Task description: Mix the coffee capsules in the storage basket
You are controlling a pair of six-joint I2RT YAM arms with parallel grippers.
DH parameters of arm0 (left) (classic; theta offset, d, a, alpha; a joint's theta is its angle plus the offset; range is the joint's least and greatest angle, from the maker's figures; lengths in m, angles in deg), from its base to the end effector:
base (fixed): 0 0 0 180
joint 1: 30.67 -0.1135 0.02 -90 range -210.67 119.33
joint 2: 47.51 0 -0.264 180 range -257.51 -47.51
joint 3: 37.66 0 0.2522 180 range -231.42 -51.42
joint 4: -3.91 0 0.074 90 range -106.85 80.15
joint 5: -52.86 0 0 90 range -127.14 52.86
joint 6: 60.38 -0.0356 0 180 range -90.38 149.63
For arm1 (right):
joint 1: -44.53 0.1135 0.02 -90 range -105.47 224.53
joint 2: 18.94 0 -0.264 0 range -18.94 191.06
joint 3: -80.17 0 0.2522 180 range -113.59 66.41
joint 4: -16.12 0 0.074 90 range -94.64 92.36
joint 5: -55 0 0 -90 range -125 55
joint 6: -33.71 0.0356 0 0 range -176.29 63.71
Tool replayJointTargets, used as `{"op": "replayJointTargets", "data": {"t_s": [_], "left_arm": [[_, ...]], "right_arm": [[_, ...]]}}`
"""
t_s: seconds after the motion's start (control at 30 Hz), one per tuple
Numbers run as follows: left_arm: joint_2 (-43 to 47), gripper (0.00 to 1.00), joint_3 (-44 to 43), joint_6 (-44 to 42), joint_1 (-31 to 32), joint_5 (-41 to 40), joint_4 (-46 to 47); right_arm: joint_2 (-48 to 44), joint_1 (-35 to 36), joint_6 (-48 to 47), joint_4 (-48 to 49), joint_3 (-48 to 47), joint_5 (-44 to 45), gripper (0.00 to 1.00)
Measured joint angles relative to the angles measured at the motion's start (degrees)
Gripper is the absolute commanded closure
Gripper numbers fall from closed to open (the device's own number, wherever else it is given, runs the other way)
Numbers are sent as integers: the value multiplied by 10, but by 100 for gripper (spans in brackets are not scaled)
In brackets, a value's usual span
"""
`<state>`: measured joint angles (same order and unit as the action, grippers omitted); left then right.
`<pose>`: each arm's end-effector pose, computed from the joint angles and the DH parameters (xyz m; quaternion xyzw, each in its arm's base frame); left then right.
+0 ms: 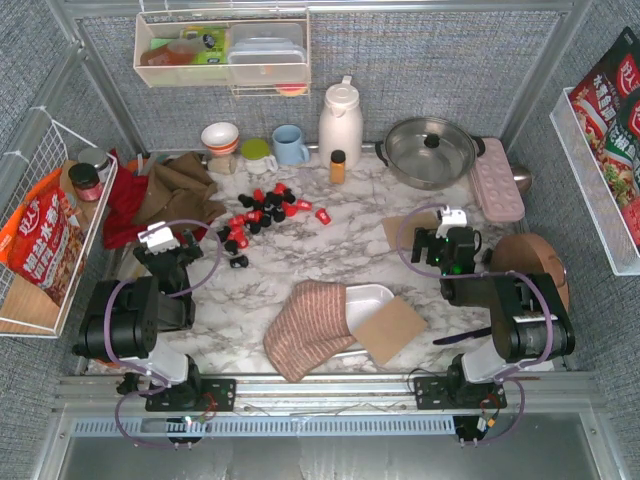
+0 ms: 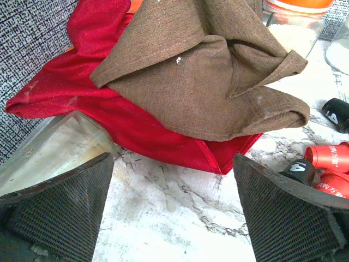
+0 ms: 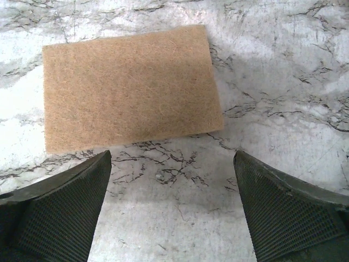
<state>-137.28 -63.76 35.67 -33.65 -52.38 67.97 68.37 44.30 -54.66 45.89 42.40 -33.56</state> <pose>0.2383 0.0218 0.1522 -0.1488 0.6889 0.0746 0.7055 0.2744 -0.0020 0.1483 0.0205 0.8177 -0.0033 0.5753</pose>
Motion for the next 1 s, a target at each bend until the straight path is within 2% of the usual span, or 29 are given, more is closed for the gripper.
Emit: {"op": "replayJointTargets", "data": {"t_s": [1.0], "left_arm": [[0, 1, 0, 0, 0, 0, 0]], "right_arm": [[0, -1, 3, 0, 1, 11, 1]]}}
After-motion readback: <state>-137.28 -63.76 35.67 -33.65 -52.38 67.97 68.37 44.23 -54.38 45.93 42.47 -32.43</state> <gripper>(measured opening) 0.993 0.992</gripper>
